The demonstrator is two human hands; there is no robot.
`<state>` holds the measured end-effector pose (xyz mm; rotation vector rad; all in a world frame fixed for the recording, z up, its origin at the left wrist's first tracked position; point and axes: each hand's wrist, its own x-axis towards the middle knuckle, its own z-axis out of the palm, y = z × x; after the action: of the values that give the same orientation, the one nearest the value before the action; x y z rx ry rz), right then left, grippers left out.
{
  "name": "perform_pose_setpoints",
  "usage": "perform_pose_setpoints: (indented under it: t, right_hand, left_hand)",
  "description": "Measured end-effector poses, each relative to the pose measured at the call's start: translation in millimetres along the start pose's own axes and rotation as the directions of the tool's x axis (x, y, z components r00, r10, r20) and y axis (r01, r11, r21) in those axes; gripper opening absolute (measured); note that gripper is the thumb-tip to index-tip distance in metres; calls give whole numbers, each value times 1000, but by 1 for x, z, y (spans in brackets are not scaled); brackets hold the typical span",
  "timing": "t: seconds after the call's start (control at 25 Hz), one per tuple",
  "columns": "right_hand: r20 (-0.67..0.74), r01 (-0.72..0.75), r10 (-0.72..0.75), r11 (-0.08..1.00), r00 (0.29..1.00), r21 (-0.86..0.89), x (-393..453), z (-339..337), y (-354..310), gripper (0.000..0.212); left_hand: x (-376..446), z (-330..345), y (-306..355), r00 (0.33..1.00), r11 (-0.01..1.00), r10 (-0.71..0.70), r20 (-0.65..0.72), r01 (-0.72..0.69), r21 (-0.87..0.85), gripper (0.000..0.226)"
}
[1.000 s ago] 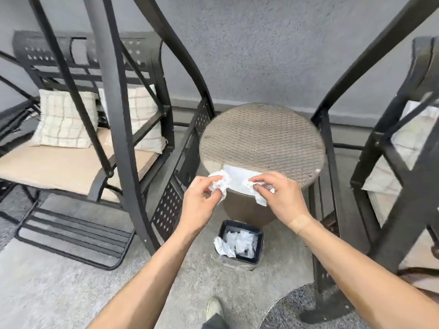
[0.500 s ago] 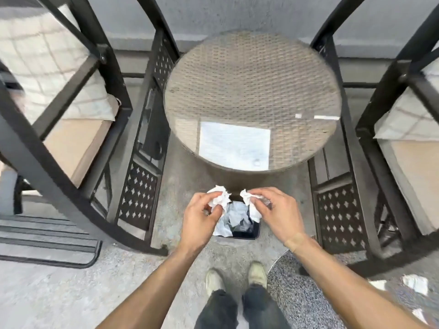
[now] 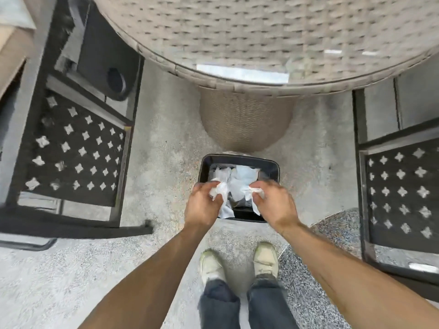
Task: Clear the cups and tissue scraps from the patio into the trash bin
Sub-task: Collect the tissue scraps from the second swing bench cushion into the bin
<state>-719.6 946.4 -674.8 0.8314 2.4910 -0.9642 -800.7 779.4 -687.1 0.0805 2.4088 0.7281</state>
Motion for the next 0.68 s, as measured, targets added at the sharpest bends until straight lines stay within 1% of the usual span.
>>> perform_pose_setpoints:
  t: [0.04,0.16,0.36,0.44,0.52,0.6,0.68]
  right_hand:
    - [6,-1,1,1000,1000,-16,6,9,4,29]
    - [-6,-13,13,1000,1000,12,21,24,7,29]
    - [-12,10,-10,1000,1000,-2,28,24,9,34]
    - [-10,26,-26,1000,1000,-12,21,12,5,35]
    - [-42,42,-42,999,998,-10,10,-10,-1,34]
    - [-105,72,-72,997,992,-5,-9,-42,-11,33]
    - [-163,114,-115,993,980,-12,-35,-82,-26,33]
  left_hand:
    - [4,7,-5,1000,1000,-8,3,8,17,34]
    - [14,18,-15,1000,999,-2,13,1,33,36]
    - [21,16,-13,998,999,36,49,-34,-41,41]
    - [16,7,-5,998,997,56,26,-55,-51,38]
    - [7,-7,10,995,994,103,0,-103,-48,35]
    - [-12,-28,35,982,982,186,-20,-187,-39,31]
    - [-39,-54,68,960,960,279,-5,-279,-38,27]
